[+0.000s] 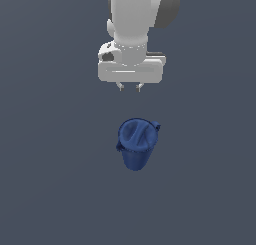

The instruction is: Pick up the object and move it to a goal position.

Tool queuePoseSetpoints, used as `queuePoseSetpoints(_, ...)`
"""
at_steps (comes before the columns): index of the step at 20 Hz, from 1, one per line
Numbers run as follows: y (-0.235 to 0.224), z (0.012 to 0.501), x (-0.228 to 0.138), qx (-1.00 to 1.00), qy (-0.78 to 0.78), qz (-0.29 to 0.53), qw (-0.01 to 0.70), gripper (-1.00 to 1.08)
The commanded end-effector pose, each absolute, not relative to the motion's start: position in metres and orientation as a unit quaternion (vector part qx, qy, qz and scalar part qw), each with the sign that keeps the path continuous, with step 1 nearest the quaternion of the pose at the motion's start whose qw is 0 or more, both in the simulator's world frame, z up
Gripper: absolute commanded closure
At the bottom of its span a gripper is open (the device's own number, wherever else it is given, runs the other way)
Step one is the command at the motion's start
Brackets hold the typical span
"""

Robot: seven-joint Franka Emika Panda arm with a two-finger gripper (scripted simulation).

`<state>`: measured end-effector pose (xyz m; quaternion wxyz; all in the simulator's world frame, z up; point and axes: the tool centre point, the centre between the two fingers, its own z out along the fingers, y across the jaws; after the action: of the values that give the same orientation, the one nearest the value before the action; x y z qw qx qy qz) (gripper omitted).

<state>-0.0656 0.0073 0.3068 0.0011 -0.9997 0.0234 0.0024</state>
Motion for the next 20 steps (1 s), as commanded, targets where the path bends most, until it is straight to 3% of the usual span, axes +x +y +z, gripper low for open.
queuePoseSetpoints(1, 0.009, 0.305, -0.063, -0.999, 0.038, 0.0, -0.002, -0.2)
queuePoseSetpoints(20, 0.034, 0.284, -0.035, -0.977, 0.208, -0.034, -0.035, -0.2)
